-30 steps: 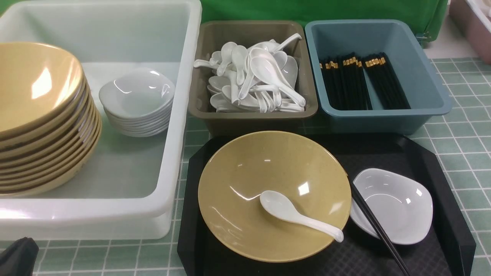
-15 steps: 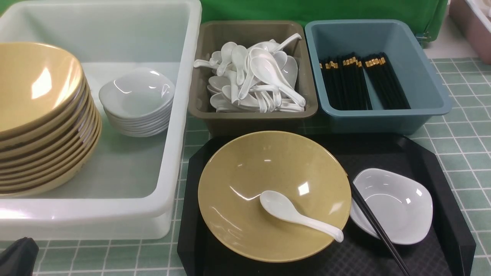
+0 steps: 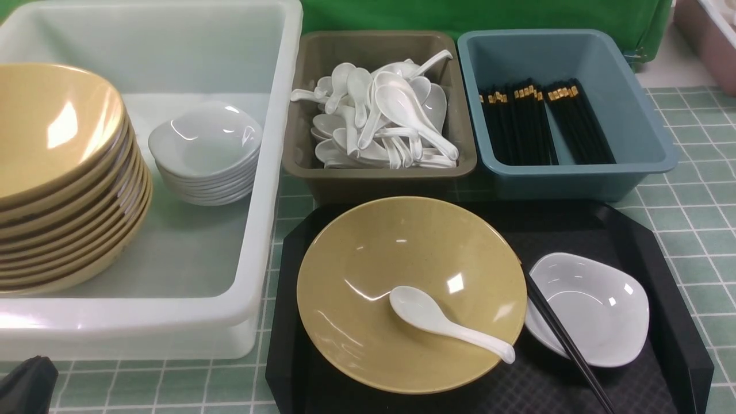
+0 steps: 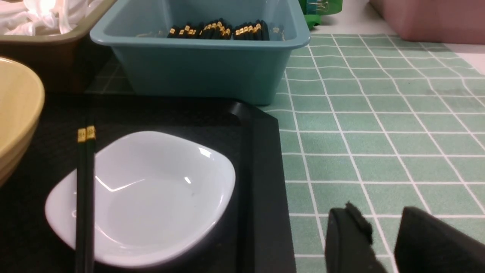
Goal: On blue table put chopsticks spoon bowls plates into blue grey white boxes.
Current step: 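Move the grippers toward the tableware on the black tray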
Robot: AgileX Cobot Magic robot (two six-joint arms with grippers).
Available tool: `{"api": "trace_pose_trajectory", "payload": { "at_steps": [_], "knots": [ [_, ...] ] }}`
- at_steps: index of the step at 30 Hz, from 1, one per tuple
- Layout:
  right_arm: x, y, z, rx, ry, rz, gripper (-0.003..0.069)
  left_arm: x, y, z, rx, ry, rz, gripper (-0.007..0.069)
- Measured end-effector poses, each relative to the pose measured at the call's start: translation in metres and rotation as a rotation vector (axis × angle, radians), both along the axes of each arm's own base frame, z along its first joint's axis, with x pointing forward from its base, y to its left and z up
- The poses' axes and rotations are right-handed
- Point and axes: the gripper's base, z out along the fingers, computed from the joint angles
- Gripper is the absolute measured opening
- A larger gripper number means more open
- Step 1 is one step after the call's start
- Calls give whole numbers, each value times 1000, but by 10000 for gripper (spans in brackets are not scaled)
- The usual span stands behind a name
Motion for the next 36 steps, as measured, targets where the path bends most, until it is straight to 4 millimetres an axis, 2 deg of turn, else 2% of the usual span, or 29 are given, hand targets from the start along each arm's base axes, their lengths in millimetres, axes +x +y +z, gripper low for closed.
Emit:
{"api": "trace_pose_trajectory", "payload": {
  "at_steps": [20, 24, 27, 28, 29, 30, 31, 32, 35, 36],
  "knots": [
    [0, 0, 0, 52, -2, -13, 238, 0, 0, 0, -7, 0, -1, 2],
    [0, 0, 0, 55, -2, -13, 238, 0, -2, 0, -72, -4, -4, 2],
    [0, 0, 0, 94, -3, -22, 238, 0, -6, 1, -256, -11, -6, 2],
    [0, 0, 0, 102, -4, -24, 238, 0, -6, 1, -270, -11, -6, 2],
    [0, 1, 0, 205, -7, -44, 238, 0, -9, 2, -397, -15, -6, 2],
    [0, 1, 0, 209, -7, -44, 238, 0, -9, 3, -443, -16, -6, 2],
    [0, 2, 0, 379, -11, -72, 238, 0, -13, 5, -645, -19, -6, 2],
    [0, 4, 0, 540, -10, -94, 238, 0, -15, 6, -775, -19, -6, 2],
    [0, 7, 0, 1019, -2, -178, 238, 0, -19, 11, -1048, -20, -13, 2],
    [0, 8, 0, 1115, 2, -197, 238, 0, -20, 12, -1108, -24, -16, 2]
  ]
}}
